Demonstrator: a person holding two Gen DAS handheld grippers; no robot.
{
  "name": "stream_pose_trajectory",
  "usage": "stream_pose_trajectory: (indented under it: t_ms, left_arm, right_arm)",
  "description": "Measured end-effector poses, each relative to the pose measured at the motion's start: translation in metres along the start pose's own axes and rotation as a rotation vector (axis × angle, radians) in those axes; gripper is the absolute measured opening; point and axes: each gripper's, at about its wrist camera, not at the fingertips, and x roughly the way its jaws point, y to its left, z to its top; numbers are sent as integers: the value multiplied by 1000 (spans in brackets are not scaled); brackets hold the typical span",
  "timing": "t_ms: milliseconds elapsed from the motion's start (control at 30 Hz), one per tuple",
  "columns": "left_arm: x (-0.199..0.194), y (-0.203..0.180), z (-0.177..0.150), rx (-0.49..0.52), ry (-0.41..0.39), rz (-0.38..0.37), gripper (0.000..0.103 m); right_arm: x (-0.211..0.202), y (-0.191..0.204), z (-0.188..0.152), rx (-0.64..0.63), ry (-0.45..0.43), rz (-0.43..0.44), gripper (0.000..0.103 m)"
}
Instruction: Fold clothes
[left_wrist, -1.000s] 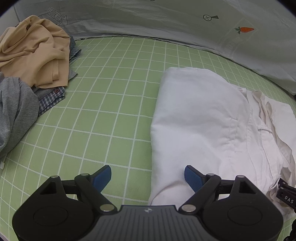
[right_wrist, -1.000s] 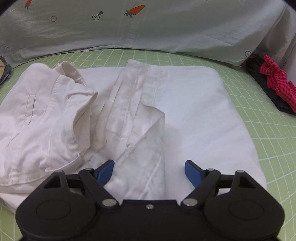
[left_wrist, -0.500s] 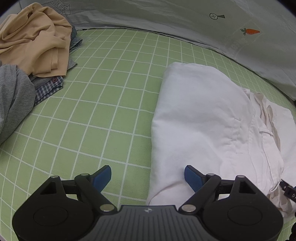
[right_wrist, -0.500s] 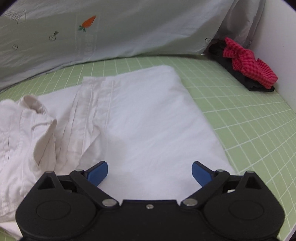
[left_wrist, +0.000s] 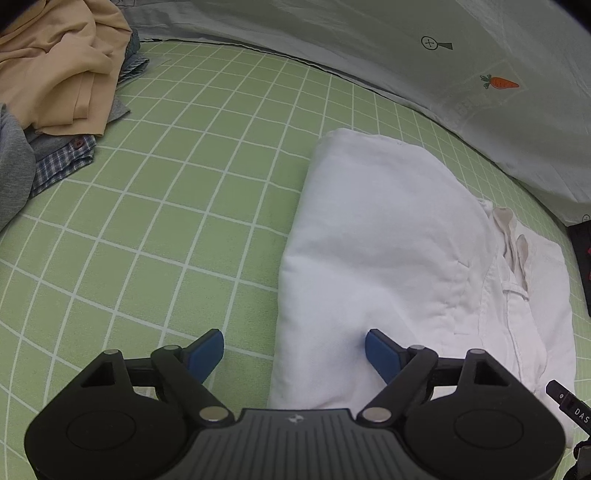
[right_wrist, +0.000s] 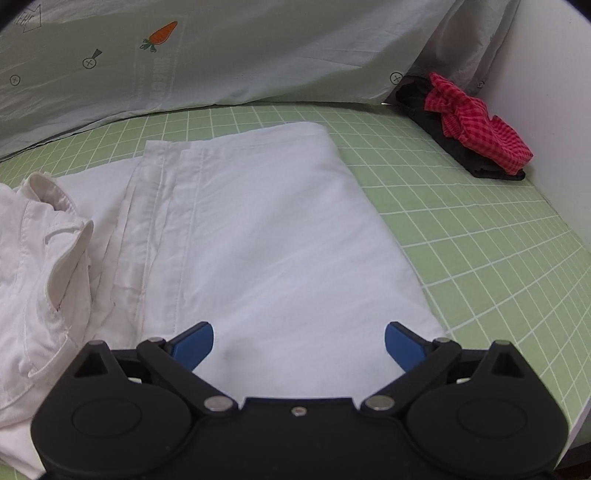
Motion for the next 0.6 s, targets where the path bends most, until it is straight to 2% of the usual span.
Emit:
stream_pose_trajectory:
  t_ms: [67, 100, 133, 167, 200, 267, 367, 500, 600]
  left_arm:
    - [1, 0, 2, -10, 1, -49, 51]
    - [1, -1, 2, -14, 2, -79, 43]
    - [0, -4, 3, -12, 5, -104, 29]
    - [-2, -8, 4, -2, -1, -111, 21]
    - [-5, -12, 4, 21, -11, -118, 18]
    - [-15, -20, 4, 41, -37, -146, 12]
    - [-37, -27, 8, 20, -84, -238, 11]
    - [-67, -55, 15, 16, -138, -356, 11]
    - [-80, -89, 19, 27, -161, -454, 11]
  right_arm:
    - [0, -7, 2, 34, -3, -21, 100]
    - [0, -10, 3, 49, -4, -33, 100]
    - [0, -14, 3, 65, -4, -44, 100]
    - [0, -19, 2, 85, -3, -48, 100]
    - [0, -23, 2, 106, -3, -51, 100]
    - [0, -31, -1, 143, -2, -51, 100]
    - [-2, -44, -7, 190, -3, -40, 100]
    - [-7, -63, -16, 222, 1, -6, 100]
    - [-11, -83, -21, 235, 0, 8, 100]
